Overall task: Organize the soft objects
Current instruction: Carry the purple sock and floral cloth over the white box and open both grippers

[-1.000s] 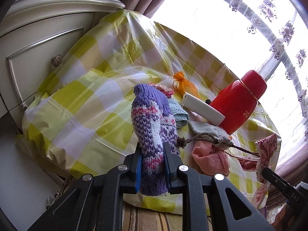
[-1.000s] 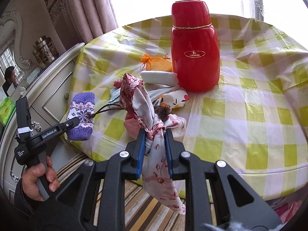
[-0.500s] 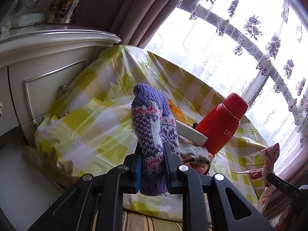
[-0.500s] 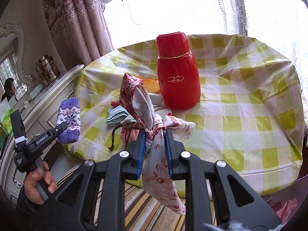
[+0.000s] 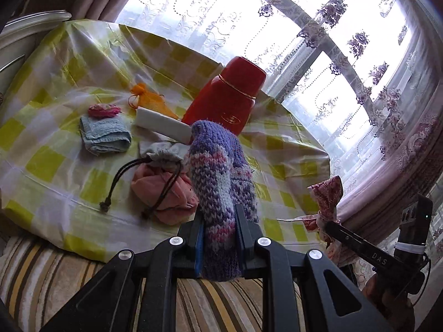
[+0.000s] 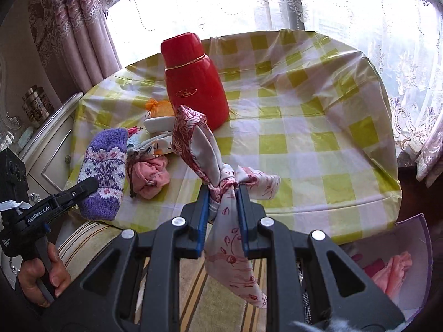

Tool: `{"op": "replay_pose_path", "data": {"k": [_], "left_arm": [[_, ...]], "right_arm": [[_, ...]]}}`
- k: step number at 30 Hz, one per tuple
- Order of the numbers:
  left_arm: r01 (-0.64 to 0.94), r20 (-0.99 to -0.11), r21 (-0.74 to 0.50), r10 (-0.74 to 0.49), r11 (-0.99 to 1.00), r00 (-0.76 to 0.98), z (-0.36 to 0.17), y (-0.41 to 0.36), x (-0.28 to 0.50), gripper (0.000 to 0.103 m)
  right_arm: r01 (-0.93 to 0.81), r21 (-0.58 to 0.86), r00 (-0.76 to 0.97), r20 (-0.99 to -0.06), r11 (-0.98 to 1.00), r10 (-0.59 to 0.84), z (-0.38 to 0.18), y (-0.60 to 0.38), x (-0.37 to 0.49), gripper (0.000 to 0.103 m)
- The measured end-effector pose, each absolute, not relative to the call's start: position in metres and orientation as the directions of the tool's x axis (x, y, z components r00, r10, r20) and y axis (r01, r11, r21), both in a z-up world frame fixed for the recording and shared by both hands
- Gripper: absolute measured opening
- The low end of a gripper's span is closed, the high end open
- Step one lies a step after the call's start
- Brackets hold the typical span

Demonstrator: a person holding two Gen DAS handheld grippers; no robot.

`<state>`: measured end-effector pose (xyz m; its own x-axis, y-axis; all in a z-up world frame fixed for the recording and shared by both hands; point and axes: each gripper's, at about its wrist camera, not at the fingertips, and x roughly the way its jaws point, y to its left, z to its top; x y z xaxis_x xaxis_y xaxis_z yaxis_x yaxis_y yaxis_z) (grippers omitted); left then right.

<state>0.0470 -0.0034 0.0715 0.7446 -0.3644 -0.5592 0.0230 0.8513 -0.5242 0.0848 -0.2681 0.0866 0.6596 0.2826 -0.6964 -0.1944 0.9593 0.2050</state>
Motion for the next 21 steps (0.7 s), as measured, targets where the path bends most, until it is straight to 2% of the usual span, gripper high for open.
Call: {"op": "replay_pose_path", "data": {"k": [4, 9, 14, 21], "left_arm": [[0.103, -0.579, -0.543, -0.461, 0.833, 0.672, 0.066, -0.043, 0.056, 0.020], [0.185, -0.609, -0.530, -0.523, 0.828, 0.597, 0.065, -0.091, 0.064, 0.020], [0.266, -0.641, -0.508, -0.566, 0.819, 0.518, 0.064, -0.139, 0.071, 0.020], [0.366, -0.679, -0.505, -0.622, 0.782, 0.391, 0.053, -0.217, 0.080, 0.020]], "right_arm": [[-0.119, 0.174, 0.657, -0.725, 0.977, 0.209, 0.078, -0.297, 0.077, 0.023], [-0.020, 0.164, 0.648, -0.749, 0.986, 0.137, 0.065, -0.339, 0.070, 0.023], [0.072, 0.077, 0.652, -0.758, 0.994, 0.012, 0.054, -0.379, 0.061, 0.023], [0.131, 0.077, 0.656, -0.754, 0.988, -0.028, 0.034, -0.432, 0.047, 0.023]]}}
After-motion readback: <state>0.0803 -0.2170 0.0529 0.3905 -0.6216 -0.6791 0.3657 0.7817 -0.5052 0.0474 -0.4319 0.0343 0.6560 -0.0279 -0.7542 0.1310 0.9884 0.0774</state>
